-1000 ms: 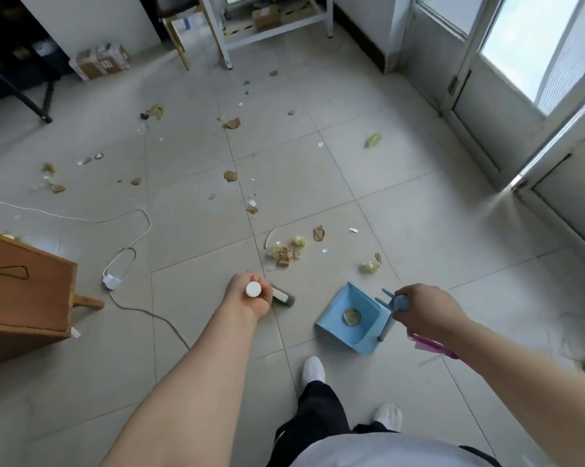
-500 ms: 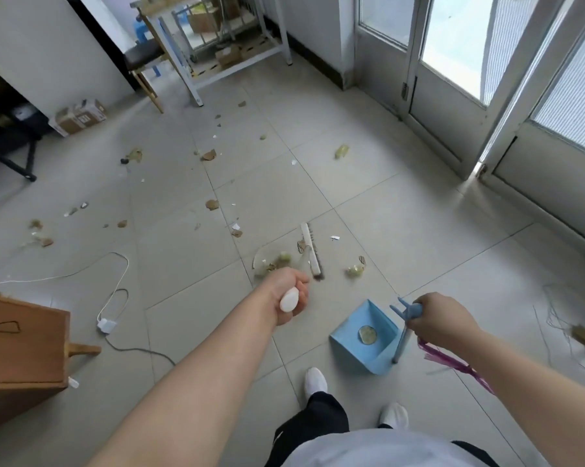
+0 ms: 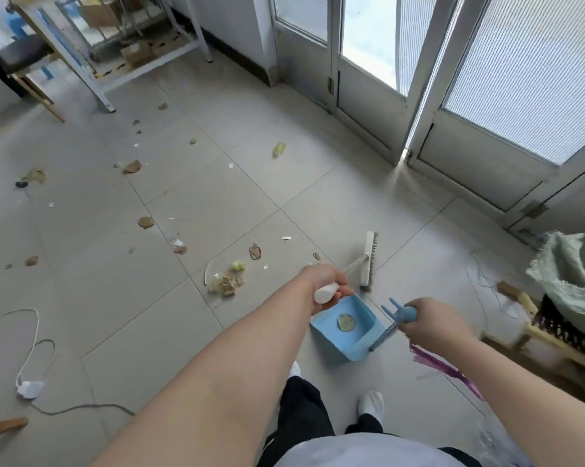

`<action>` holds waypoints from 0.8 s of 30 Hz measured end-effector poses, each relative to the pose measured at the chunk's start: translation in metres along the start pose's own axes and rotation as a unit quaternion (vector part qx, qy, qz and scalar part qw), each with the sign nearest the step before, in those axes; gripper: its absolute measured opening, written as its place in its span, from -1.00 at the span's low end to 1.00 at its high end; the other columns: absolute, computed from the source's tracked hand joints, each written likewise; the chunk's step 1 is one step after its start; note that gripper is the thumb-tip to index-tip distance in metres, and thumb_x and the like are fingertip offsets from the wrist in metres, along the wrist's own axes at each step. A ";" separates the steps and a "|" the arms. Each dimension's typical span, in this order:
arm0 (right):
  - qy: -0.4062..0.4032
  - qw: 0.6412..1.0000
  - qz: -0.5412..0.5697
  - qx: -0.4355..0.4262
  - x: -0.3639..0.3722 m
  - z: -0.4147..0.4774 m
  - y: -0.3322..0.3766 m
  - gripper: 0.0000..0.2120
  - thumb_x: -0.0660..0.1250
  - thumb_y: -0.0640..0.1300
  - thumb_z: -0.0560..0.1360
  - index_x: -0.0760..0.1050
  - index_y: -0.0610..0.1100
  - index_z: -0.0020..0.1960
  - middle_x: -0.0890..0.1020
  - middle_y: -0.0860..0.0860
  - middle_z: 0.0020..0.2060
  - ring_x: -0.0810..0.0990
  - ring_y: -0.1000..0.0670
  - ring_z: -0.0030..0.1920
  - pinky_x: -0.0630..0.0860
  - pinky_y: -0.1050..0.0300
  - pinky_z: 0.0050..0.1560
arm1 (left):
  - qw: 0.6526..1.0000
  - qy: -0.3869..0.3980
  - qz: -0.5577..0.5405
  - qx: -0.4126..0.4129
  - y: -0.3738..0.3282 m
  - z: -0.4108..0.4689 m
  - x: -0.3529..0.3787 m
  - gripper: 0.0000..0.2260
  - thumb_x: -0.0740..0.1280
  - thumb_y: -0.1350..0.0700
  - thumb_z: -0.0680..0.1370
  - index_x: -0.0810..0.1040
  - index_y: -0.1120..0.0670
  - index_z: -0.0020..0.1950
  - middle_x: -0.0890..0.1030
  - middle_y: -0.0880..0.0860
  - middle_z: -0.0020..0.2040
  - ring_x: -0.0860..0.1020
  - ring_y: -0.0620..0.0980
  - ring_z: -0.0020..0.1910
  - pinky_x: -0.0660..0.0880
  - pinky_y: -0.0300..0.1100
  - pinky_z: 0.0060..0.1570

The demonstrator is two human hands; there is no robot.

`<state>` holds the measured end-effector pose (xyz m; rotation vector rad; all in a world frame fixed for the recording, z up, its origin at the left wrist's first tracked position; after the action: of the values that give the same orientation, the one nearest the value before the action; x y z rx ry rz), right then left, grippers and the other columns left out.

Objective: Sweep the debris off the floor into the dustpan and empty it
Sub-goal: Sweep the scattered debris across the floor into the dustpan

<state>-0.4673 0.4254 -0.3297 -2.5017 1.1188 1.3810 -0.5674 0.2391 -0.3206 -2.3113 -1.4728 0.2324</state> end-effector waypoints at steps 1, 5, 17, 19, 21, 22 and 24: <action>-0.001 1.000 0.000 0.004 0.000 0.002 0.003 -0.88 0.31 0.00 0.38 0.60 0.01 -0.19 0.64 0.07 -0.35 0.63 0.00 -0.26 0.63 0.04 -0.21 | 1.000 -0.009 0.014 0.002 -0.002 0.005 -0.007 -0.93 0.23 0.29 0.58 0.42 0.23 -0.10 0.58 0.16 -0.22 0.42 -0.17 -0.70 0.40 -0.41 -0.67; 0.003 1.000 -0.011 0.002 0.002 0.008 0.030 -0.89 0.34 0.02 0.41 0.61 0.03 -0.12 0.64 0.08 -0.29 0.61 0.01 -0.22 0.62 0.06 -0.19 | 0.999 -0.035 0.018 -0.014 -0.008 0.023 -0.058 -0.96 0.25 0.29 0.57 0.43 0.23 -0.08 0.60 0.18 -0.22 0.42 -0.15 -0.70 0.40 -0.40 -0.66; 0.023 0.998 -0.025 -0.053 0.013 0.037 0.163 -0.86 0.29 -0.07 0.44 0.62 0.01 -0.09 0.65 0.05 -0.31 0.62 -0.03 -0.20 0.48 0.14 -0.28 | 0.992 -0.097 -0.066 -0.044 -0.043 0.022 -0.263 -0.86 0.20 0.28 0.61 0.38 0.24 -0.15 0.57 0.19 -0.32 0.40 -0.16 -0.73 0.36 -0.43 -0.70; 0.025 0.998 -0.017 -0.056 0.016 0.043 0.177 -0.87 0.29 -0.08 0.45 0.62 -0.02 -0.12 0.66 0.03 -0.30 0.64 -0.03 -0.20 0.50 0.15 -0.26 | 0.991 -0.110 -0.059 -0.042 -0.049 0.020 -0.285 -0.86 0.20 0.29 0.61 0.39 0.25 -0.15 0.57 0.19 -0.33 0.40 -0.16 -0.73 0.37 -0.43 -0.70; 0.022 0.998 -0.007 -0.055 0.016 0.049 0.186 -0.88 0.30 -0.08 0.46 0.61 -0.04 -0.16 0.67 0.02 -0.30 0.65 -0.03 -0.21 0.50 0.14 -0.27 | 0.990 -0.122 -0.053 -0.045 -0.052 0.018 -0.303 -0.86 0.19 0.29 0.61 0.39 0.25 -0.15 0.60 0.19 -0.43 0.40 -0.15 -0.73 0.37 -0.42 -0.71; 0.020 0.998 -0.007 -0.054 0.016 0.051 0.190 -0.87 0.30 -0.08 0.45 0.61 -0.05 -0.17 0.67 0.01 -0.31 0.65 -0.03 -0.22 0.50 0.14 -0.27 | 0.989 -0.128 -0.051 -0.045 -0.054 0.017 -0.310 -0.87 0.19 0.29 0.61 0.39 0.25 -0.14 0.59 0.19 -0.47 0.40 -0.15 -0.73 0.36 -0.42 -0.71; 0.013 0.998 -0.012 -0.056 0.015 0.054 0.197 -0.88 0.29 -0.09 0.45 0.60 -0.05 -0.18 0.66 0.01 -0.31 0.64 -0.04 -0.22 0.47 0.15 -0.31 | 0.987 -0.148 -0.043 -0.037 -0.059 0.018 -0.322 -0.89 0.20 0.29 0.60 0.41 0.24 -0.12 0.59 0.19 -0.43 0.39 -0.14 -0.74 0.36 -0.41 -0.71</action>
<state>-0.6241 0.2938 -0.3206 -2.6076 1.0396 1.4476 -0.7628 -0.0244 -0.3348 -2.3416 -1.7458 0.5250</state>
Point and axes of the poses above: each hand's wrist, its own z-axis towards the middle knuckle, its own x-axis out of the palm, y = z × x, the point moved 9 cm from there along z, towards the middle knuckle
